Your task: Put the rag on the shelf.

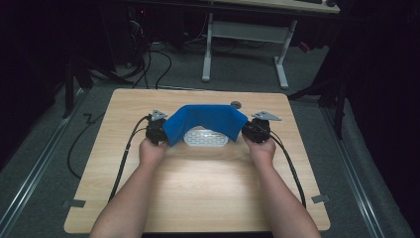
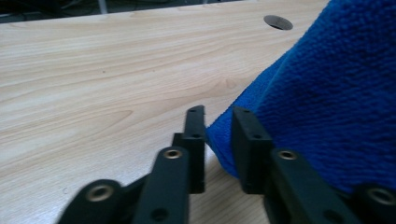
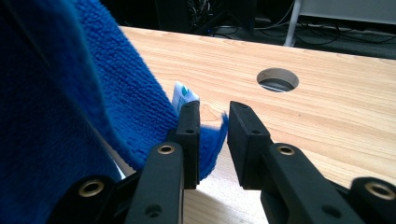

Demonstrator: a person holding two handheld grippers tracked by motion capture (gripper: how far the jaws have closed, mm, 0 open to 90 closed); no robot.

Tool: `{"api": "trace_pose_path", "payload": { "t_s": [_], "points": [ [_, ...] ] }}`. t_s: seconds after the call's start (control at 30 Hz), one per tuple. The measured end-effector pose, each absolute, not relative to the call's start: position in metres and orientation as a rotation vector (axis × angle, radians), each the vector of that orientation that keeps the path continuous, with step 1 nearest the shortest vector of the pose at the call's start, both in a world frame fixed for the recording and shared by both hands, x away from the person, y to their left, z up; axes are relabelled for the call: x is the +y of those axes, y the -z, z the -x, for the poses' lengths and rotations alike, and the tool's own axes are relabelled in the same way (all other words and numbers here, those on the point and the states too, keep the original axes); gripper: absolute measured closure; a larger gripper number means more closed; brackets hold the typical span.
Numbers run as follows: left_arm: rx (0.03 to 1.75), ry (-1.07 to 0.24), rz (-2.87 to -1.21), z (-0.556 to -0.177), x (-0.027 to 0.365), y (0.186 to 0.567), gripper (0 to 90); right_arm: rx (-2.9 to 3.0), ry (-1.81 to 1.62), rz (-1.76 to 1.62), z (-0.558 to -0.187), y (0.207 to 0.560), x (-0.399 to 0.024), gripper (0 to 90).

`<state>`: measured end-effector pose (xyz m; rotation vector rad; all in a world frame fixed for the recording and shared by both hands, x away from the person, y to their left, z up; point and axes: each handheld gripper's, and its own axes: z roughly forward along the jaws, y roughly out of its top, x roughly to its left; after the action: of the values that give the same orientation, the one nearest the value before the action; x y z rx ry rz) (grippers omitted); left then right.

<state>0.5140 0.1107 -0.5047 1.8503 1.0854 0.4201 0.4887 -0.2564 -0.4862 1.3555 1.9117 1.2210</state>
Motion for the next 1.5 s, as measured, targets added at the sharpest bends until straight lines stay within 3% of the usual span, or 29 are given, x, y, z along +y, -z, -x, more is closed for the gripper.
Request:
{"api": "trace_pose_path", "payload": {
  "t_s": [0.1,0.67,1.17,1.5],
  "points": [
    [1.097,-0.433,-1.844,-0.513,0.112,0.504,68.0,1.901,-1.21,-1.356,-0.487,0.483,-0.259,71.2],
    [1.126,-0.493,-1.837,-0.508,0.118,0.495,59.6,1.863,-1.199,-1.343,-0.481,0.465,-0.272,65.2],
    [1.152,-0.561,-1.841,-0.504,0.132,0.49,48.8,1.835,-1.172,-1.338,-0.478,0.457,-0.279,52.2],
    [1.177,-0.588,-1.827,-0.501,0.144,0.488,45.9,1.819,-1.168,-1.338,-0.475,0.451,-0.287,48.7]
  ]
}}
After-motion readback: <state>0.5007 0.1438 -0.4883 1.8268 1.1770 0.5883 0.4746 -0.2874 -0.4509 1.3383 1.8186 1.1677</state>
